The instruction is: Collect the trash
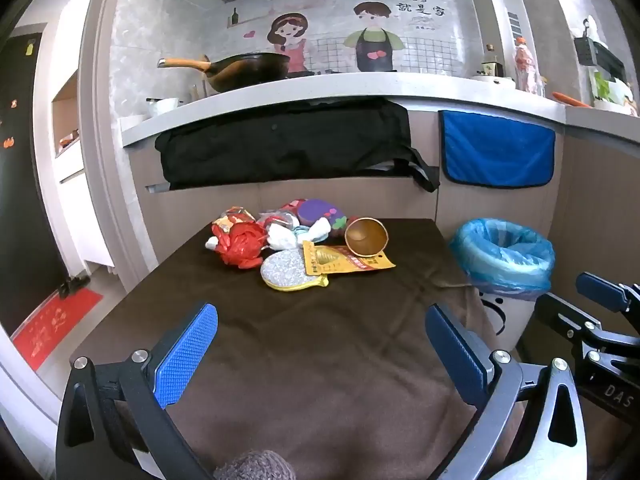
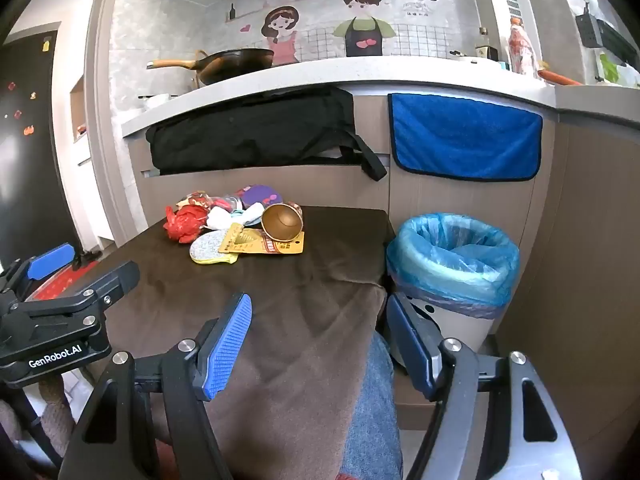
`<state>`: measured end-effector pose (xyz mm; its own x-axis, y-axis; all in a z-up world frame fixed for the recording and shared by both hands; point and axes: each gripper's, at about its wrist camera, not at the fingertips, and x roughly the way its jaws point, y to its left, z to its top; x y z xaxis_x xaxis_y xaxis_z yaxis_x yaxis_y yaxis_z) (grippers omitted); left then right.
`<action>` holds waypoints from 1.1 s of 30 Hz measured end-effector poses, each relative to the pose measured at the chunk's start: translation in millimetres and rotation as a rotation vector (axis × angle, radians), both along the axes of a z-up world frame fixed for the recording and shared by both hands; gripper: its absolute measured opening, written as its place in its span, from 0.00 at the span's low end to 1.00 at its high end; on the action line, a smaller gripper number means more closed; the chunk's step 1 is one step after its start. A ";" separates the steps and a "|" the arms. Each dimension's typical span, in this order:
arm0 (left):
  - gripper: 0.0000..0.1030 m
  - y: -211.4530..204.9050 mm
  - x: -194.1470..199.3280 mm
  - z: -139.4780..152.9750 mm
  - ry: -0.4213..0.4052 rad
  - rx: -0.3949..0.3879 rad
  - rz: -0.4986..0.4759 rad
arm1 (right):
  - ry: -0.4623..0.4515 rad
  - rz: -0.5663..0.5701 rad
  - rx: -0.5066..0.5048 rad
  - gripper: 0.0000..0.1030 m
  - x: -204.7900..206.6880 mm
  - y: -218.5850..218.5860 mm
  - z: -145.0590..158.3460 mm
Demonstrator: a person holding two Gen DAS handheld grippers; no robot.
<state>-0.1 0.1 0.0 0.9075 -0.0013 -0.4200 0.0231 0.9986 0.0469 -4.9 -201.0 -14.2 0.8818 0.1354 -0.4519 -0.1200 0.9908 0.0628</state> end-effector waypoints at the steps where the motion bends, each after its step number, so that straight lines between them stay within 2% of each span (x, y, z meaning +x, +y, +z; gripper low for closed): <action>1: 0.99 0.2 0.0 0.1 -0.001 0.001 0.000 | 0.000 0.002 0.001 0.66 0.1 -0.1 0.1; 33: 0.99 0.0 0.0 0.2 0.006 0.005 0.003 | -0.014 -0.012 0.000 0.66 -1.9 0.0 4.1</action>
